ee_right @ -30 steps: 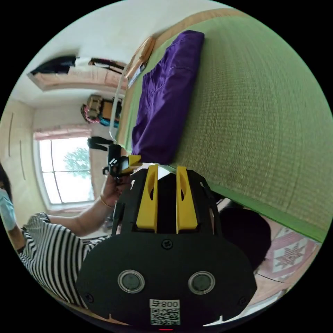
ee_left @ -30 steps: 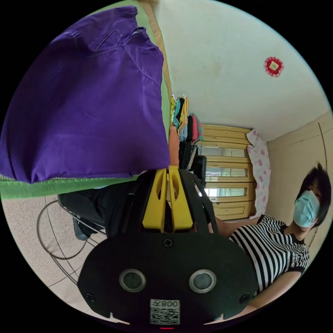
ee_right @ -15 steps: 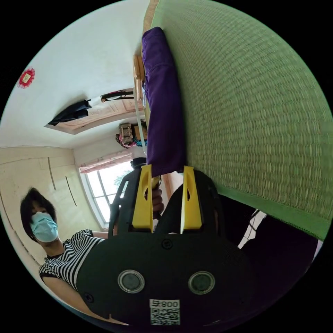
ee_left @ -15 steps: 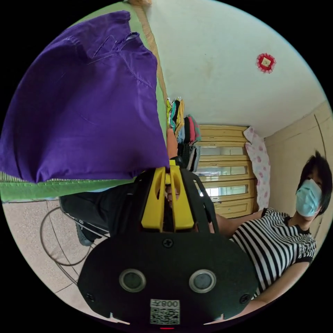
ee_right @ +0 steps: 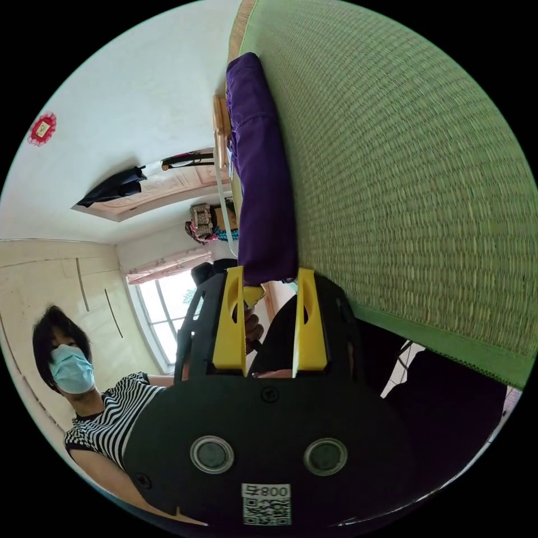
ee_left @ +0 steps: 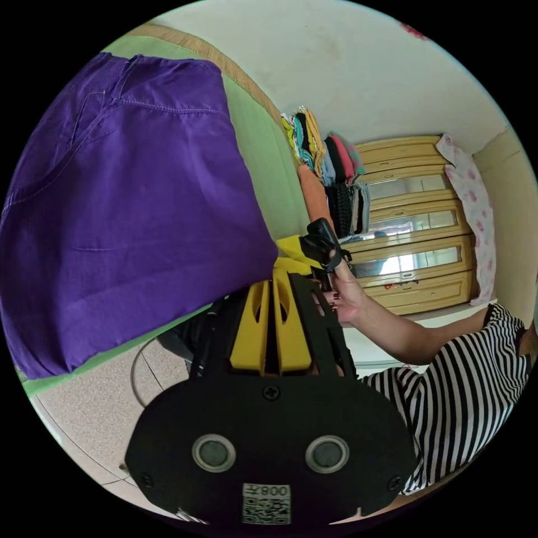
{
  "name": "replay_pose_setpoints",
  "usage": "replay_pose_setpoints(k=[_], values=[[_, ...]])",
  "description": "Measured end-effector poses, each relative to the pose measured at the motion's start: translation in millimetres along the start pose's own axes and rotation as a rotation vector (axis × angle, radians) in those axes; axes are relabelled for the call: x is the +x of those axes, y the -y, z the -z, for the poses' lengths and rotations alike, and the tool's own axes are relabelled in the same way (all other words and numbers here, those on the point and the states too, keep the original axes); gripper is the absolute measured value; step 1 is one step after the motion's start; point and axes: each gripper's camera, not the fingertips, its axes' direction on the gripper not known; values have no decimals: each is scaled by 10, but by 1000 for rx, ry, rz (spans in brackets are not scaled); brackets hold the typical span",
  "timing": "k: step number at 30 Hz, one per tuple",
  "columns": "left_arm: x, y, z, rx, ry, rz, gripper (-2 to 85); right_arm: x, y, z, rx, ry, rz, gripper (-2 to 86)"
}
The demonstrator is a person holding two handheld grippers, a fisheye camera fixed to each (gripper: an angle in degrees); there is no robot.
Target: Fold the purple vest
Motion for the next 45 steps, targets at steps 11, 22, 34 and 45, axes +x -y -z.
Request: replay_pose_setpoints(k=[11,22,34,45], values=[[-198,-125,-170,43,-100,23,12,56,-77,-572,-35,93,1,97],[-633,-916,75,231,-134,214,42,-700,-278,-1080,-36,-7,37,23],[-1139,-1315,305,474,37,448,27,-1721,-448,-1749,-52,-38,44,19],[-1425,-1477,625,535,140,422,18,-3099,-573,-2577,-80,-147,47,21]])
